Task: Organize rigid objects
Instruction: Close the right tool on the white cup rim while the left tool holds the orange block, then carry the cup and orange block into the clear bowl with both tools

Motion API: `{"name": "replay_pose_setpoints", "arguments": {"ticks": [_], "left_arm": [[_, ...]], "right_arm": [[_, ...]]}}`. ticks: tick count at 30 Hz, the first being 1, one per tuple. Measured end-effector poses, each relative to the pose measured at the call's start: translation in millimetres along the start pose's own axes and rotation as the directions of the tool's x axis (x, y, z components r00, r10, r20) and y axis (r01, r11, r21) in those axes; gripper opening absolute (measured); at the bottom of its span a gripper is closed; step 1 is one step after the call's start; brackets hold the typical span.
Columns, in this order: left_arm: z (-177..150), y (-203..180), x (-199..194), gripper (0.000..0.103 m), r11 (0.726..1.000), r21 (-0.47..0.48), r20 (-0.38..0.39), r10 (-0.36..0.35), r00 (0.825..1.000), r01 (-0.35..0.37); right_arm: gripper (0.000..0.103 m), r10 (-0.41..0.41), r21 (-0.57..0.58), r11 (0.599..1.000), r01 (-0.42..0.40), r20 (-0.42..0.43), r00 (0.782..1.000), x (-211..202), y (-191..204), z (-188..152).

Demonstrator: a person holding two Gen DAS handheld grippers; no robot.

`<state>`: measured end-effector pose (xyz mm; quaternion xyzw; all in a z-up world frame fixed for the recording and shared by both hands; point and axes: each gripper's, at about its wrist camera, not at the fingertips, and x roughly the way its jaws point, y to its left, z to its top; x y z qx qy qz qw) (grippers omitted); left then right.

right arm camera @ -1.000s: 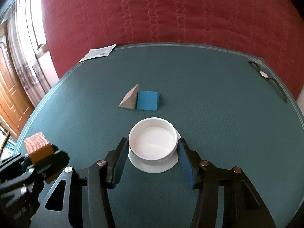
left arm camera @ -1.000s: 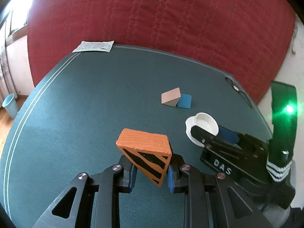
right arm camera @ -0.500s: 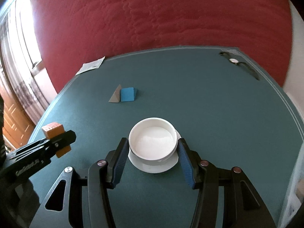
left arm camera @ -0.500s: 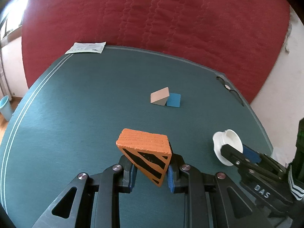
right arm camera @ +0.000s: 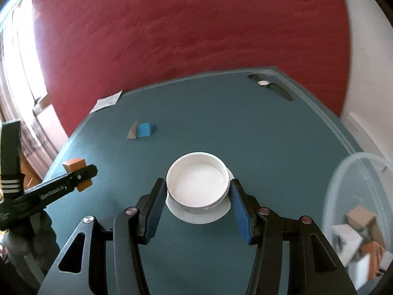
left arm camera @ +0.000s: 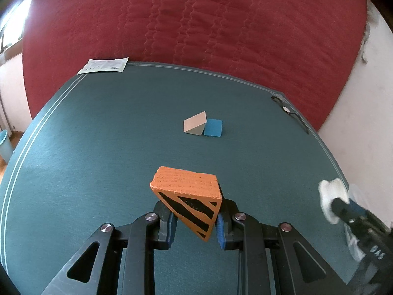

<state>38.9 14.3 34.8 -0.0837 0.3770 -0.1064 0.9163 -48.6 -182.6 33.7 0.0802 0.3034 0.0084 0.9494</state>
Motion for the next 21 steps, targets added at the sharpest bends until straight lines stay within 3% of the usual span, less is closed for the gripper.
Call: {"name": "replay_pose_setpoints", "arguments": {"ticks": [10, 21], "left_arm": [[-3.8, -10.0, -2.4, 0.027, 0.999, 0.032, 0.008, 0.011, 1.0, -0.011], [-12.9, -35.7, -8.2, 0.027, 0.996, 0.086, -0.001, 0.002, 1.0, -0.002]], "right_arm": [[0.053, -0.121, 0.093, 0.989, 0.116, 0.055, 0.991, -47.0, -53.9, -4.9], [0.053, -0.29, 0.23, 0.936, 0.266, 0.076, 0.954, -86.2, -127.4, -15.4]]}}
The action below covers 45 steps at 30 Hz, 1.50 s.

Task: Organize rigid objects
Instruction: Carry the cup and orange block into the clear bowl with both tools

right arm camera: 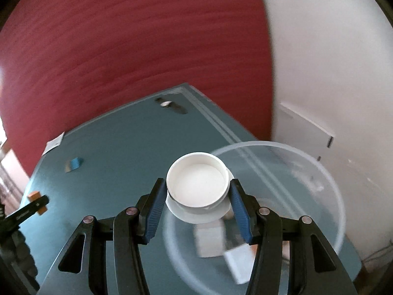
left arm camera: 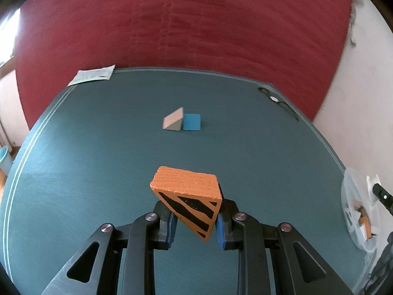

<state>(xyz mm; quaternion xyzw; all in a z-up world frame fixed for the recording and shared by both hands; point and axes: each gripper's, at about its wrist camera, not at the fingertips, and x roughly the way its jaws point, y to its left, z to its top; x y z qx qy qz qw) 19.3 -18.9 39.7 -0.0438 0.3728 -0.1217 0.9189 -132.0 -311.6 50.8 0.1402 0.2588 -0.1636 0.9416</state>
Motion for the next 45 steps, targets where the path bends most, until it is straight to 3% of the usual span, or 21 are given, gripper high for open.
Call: {"name": "replay_pose_setpoints", "arguments": {"ticks": [14, 18, 23, 31, 37, 45], "left_arm": [[0.4, -50.1, -0.8, 0.027, 0.997, 0.067, -0.022, -0.045, 0.999, 0.046], [1.3, -69.2, -2.3, 0.027, 0.993, 0.1, -0.02, -0.059, 0.998, 0.061], [0.5, -95.1, -1.5, 0.027, 0.986, 0.141, -0.034, -0.088, 0.996, 0.092], [-3.8, -142.0, 6.0, 0.027, 0.962, 0.219, -0.074, -0.151, 0.986, 0.163], [-7.9, -178.6, 13.3, 0.027, 0.931, 0.267, -0.122, -0.222, 0.967, 0.248], [-9.3, -217.3, 17.2, 0.027, 0.896, 0.32, -0.152, -0.273, 0.95, 0.309]], "right_arm": [[0.054, -0.107, 0.105, 0.989, 0.104, 0.022, 0.994, -1.6, -74.3, 8.5], [0.064, -0.107, 0.136, 0.985, 0.103, 0.022, 0.994, -0.8, -88.3, 7.9], [0.064, -0.109, 0.16, 0.982, 0.102, 0.034, 0.993, -3.3, -98.8, 3.0], [0.064, -0.131, 0.158, 0.98, 0.119, 0.069, 0.989, -8.8, -102.9, -3.8], [0.064, -0.145, 0.137, 0.982, 0.131, 0.095, 0.985, -14.7, -101.5, -7.7], [0.064, -0.142, 0.143, 0.981, 0.128, 0.09, 0.986, -13.9, -105.5, -7.6]]}}
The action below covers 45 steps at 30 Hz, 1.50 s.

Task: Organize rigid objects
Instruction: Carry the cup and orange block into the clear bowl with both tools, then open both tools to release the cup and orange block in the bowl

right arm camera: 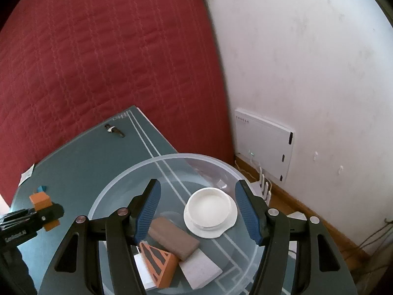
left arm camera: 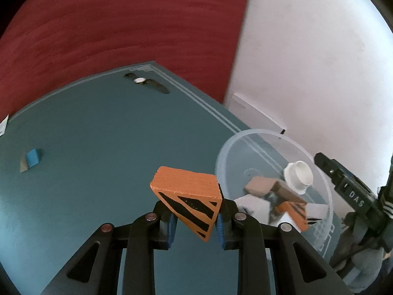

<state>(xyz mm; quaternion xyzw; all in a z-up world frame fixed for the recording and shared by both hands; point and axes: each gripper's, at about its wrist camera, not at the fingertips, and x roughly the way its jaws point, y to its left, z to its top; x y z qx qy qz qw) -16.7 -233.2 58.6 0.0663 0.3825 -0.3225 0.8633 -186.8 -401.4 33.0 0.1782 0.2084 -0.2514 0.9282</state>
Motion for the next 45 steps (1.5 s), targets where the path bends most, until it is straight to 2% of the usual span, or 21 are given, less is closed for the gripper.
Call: {"name": "replay_pose_setpoints", "arguments": {"ticks": [8, 9, 11, 12, 13, 26, 28, 34, 45], "left_arm": [[10.8, -33.0, 10.1, 0.027, 0.996, 0.06, 0.001, -0.064, 0.998, 0.064], [11.6, -37.5, 11.3, 0.03, 0.995, 0.07, 0.001, -0.071, 0.997, 0.071], [11.7, -42.1, 12.5, 0.054, 0.994, 0.078, 0.001, -0.074, 0.997, 0.074], [11.3, -43.0, 12.1, 0.07, 0.994, 0.077, 0.01, -0.073, 0.997, 0.072], [10.3, -42.5, 10.7, 0.072, 0.995, 0.078, 0.025, -0.068, 0.997, 0.066], [3.6, -11.4, 6.3, 0.072, 0.999, 0.029, 0.038, 0.015, 0.999, -0.016], [2.4, -8.8, 4.7, 0.076, 0.999, 0.025, 0.042, 0.031, 0.999, -0.032], [-0.5, 6.8, 3.3, 0.081, 0.997, -0.008, 0.041, 0.071, 0.997, -0.071], [-3.7, 42.0, -7.9, 0.081, 0.988, -0.057, 0.053, 0.147, 0.988, -0.144]], "right_arm": [[0.064, -0.005, 0.01, 1.0, 0.005, 0.005, 1.0, 0.7, -2.0, 0.9], [0.064, -0.005, 0.01, 1.0, 0.004, 0.004, 1.0, 0.8, -2.0, 1.3], [0.064, -0.004, 0.011, 1.0, 0.004, 0.003, 1.0, -0.2, -2.6, 1.7], [0.064, -0.004, 0.013, 1.0, 0.004, 0.003, 1.0, -0.8, -3.1, 2.3], [0.064, -0.003, 0.014, 1.0, 0.003, 0.004, 1.0, -1.7, -4.0, 2.8], [0.064, -0.001, 0.013, 1.0, 0.001, 0.006, 1.0, -1.8, -3.8, 0.8], [0.064, 0.001, 0.01, 1.0, -0.001, 0.005, 1.0, -1.4, -2.6, -0.2], [0.064, 0.008, -0.005, 1.0, -0.008, 0.005, 1.0, -4.0, 7.4, -3.1], [0.064, 0.063, -0.053, 0.997, -0.064, -0.026, 0.998, -5.4, 33.9, -9.2]]}}
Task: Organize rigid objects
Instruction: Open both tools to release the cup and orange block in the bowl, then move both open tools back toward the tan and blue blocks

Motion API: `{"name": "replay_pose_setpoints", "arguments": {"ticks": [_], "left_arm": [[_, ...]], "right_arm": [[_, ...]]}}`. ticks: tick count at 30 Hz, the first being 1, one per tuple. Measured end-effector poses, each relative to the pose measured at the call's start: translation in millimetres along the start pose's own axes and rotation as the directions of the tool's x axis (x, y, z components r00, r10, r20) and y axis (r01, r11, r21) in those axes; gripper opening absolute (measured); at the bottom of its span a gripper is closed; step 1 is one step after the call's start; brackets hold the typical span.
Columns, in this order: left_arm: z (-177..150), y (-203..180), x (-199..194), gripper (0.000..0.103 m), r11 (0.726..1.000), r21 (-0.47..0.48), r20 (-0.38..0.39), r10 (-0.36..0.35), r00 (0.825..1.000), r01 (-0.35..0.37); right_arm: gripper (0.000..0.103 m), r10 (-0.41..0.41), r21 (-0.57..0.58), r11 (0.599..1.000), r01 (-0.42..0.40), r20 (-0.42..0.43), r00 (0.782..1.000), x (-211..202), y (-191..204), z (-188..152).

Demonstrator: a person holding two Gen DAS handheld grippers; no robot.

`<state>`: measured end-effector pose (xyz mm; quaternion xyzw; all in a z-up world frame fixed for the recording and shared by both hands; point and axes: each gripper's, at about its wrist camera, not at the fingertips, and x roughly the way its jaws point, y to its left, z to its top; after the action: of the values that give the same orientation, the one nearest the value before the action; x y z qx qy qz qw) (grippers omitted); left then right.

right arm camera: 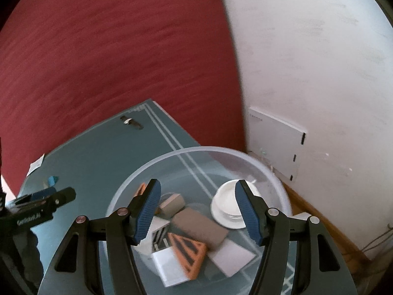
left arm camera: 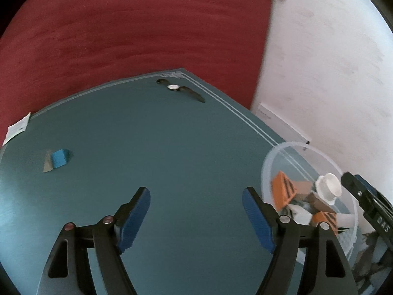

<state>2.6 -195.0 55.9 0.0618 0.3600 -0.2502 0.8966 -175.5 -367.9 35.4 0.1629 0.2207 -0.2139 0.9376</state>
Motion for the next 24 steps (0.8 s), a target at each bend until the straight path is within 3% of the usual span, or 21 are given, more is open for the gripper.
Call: {"name": "replay_pose_setpoints", "arguments": {"ticks": [14, 24], "left_arm": [[-3.7, 71.0, -6.4, 0.081, 0.987, -0.117, 0.007, 0.115, 0.993, -0.113], [-4.7, 126.8, -12.1, 0.081, 0.96, -0.181, 0.009, 0.219, 0.976, -0.214]], "right_arm": [[0.064, 0.066, -0.043, 0.997, -0.067, -0.02, 0.998, -0.1, 38.3, -2.2], [0.064, 0.122, -0.075, 0.989, -0.124, -0.023, 0.992, -3.6, 73.4, 4.5]]}}
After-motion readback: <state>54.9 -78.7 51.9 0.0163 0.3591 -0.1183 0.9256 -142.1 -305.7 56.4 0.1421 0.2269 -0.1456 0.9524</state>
